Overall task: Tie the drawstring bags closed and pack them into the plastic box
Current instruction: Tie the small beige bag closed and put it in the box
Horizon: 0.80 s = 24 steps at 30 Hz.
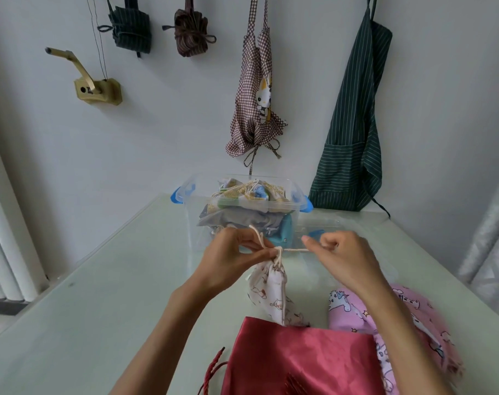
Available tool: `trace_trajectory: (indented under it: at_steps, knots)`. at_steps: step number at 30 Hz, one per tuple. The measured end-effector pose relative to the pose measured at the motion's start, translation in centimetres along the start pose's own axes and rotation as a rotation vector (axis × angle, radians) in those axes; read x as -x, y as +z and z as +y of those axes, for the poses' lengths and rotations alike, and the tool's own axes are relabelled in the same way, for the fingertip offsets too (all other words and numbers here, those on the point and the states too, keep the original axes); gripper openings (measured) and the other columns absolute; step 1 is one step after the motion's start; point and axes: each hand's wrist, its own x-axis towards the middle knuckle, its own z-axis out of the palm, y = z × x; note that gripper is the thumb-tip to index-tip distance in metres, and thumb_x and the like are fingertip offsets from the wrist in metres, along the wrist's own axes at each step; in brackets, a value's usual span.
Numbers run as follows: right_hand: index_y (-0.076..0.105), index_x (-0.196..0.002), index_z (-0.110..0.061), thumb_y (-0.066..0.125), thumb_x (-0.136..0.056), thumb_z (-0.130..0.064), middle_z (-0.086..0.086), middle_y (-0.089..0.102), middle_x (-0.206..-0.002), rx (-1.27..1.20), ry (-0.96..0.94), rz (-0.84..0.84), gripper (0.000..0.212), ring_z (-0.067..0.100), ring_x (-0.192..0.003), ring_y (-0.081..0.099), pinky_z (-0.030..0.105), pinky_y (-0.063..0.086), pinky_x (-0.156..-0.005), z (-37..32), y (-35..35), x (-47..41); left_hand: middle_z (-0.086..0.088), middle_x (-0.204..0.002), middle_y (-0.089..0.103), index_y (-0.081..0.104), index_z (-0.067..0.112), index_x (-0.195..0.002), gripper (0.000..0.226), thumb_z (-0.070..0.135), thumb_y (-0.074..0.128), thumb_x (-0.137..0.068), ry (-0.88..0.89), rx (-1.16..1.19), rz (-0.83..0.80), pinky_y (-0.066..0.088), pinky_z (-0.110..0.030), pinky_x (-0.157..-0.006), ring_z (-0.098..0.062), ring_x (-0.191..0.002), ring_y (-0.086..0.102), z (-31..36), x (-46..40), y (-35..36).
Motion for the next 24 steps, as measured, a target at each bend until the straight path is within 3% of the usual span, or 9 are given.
trace_trajectory:
  at_steps: [2, 5, 8, 10, 12, 15, 17, 21, 24]
  knots:
    - [0.037, -0.042, -0.018, 0.062, -0.086, -0.037, -0.007, 0.039, -0.050, -0.290, 0.061, -0.026, 0.054, 0.016, -0.059, 0.040, 0.028, 0.031, -0.060, 0.1, -0.6, -0.3, 0.008, -0.078, 0.074, 0.075, 0.018, -0.083, 0.013, 0.030, 0.073, -0.079, -0.006, 0.020, 0.018, 0.054, -0.035, -0.080, -0.005, -0.078, 0.068, 0.0, -0.1, 0.0]
    - [0.054, -0.048, -0.021, 0.057, -0.085, -0.032, 0.007, 0.065, -0.084, -0.832, 0.121, -0.209, 0.038, 0.015, -0.081, 0.060, 0.027, 0.043, -0.080, -0.8, -0.8, -0.5, -0.002, -0.084, 0.074, 0.075, 0.007, -0.090, 0.014, 0.018, 0.068, -0.084, -0.021, 0.157, 0.036, 0.051, -0.019, -0.076, -0.003, -0.079, 0.068, 0.4, -0.2, -0.2]
    - [0.048, -0.062, -0.017, 0.053, -0.083, -0.030, 0.007, 0.072, -0.099, -1.184, 0.173, -0.351, 0.026, 0.015, -0.091, 0.067, 0.030, 0.043, -0.092, -1.5, -0.5, -0.3, 0.000, -0.094, 0.073, 0.074, 0.011, -0.099, 0.020, 0.018, 0.057, -0.092, -0.062, 0.266, 0.026, 0.045, -0.008, -0.077, 0.003, -0.086, 0.065, 1.3, 0.0, -0.3]
    - [0.046, -0.062, -0.018, 0.055, -0.082, -0.029, 0.004, 0.073, -0.094, -1.319, 0.267, -0.383, 0.024, 0.012, -0.080, 0.066, 0.026, 0.043, -0.084, -1.7, -0.4, -0.3, 0.007, -0.092, 0.073, 0.075, 0.016, -0.100, 0.022, 0.025, 0.056, -0.092, -0.132, 0.346, 0.089, 0.042, -0.002, -0.077, 0.006, -0.088, 0.062, 1.7, 0.0, -0.4]
    - [0.046, -0.062, -0.019, 0.055, -0.082, -0.028, 0.000, 0.068, -0.077, -1.437, 0.372, -0.392, 0.024, 0.009, -0.057, 0.054, 0.021, 0.038, -0.063, -1.4, -0.4, -0.4, 0.015, -0.083, 0.070, 0.075, 0.018, -0.097, 0.021, 0.028, 0.057, -0.091, -0.232, 0.435, 0.189, 0.043, -0.007, -0.073, 0.009, -0.079, 0.058, 1.9, -0.1, -0.6]
    - [0.043, -0.064, -0.018, 0.050, -0.088, -0.024, -0.004, 0.051, -0.059, -1.408, 0.493, -0.356, 0.026, 0.006, -0.039, 0.030, 0.018, 0.026, -0.042, -0.3, 0.4, -0.7, 0.008, -0.086, 0.067, 0.075, 0.021, -0.091, 0.017, 0.027, 0.059, -0.090, -0.328, 0.417, 0.239, 0.037, -0.019, -0.071, 0.001, -0.078, 0.053, 1.7, -0.3, -0.8]
    - [0.041, -0.064, -0.017, 0.047, -0.093, -0.021, -0.005, 0.046, -0.053, -1.337, 0.547, -0.310, 0.030, 0.006, -0.034, 0.026, 0.017, 0.024, -0.036, 0.4, 1.2, -0.7, 0.005, -0.090, 0.069, 0.075, 0.019, -0.095, 0.018, 0.027, 0.059, -0.090, -0.350, 0.394, 0.200, 0.038, -0.019, -0.070, -0.004, -0.083, 0.055, 1.4, -0.2, -0.7]
    - [0.042, -0.064, -0.017, 0.047, -0.095, -0.021, -0.005, 0.053, -0.050, -1.197, 0.531, -0.206, 0.032, 0.005, -0.032, 0.028, 0.015, 0.025, -0.035, 0.5, 1.6, -0.8, 0.002, -0.105, 0.072, 0.071, 0.015, -0.100, 0.026, 0.022, 0.046, -0.098, -0.304, 0.524, 0.062, 0.047, -0.017, -0.090, -0.007, -0.101, 0.065, 0.9, -0.3, -0.4]
    - [0.046, -0.065, -0.017, 0.050, -0.095, -0.023, -0.004, 0.061, -0.057, -1.027, 0.468, -0.309, 0.030, 0.005, -0.037, 0.033, 0.016, 0.029, -0.041, 0.3, 1.4, -0.7, -0.005, -0.110, 0.072, 0.065, 0.010, -0.096, 0.028, 0.017, 0.038, -0.100, -0.286, 0.785, 0.051, 0.049, -0.018, -0.094, -0.010, -0.106, 0.066, 1.6, -0.8, -0.5]
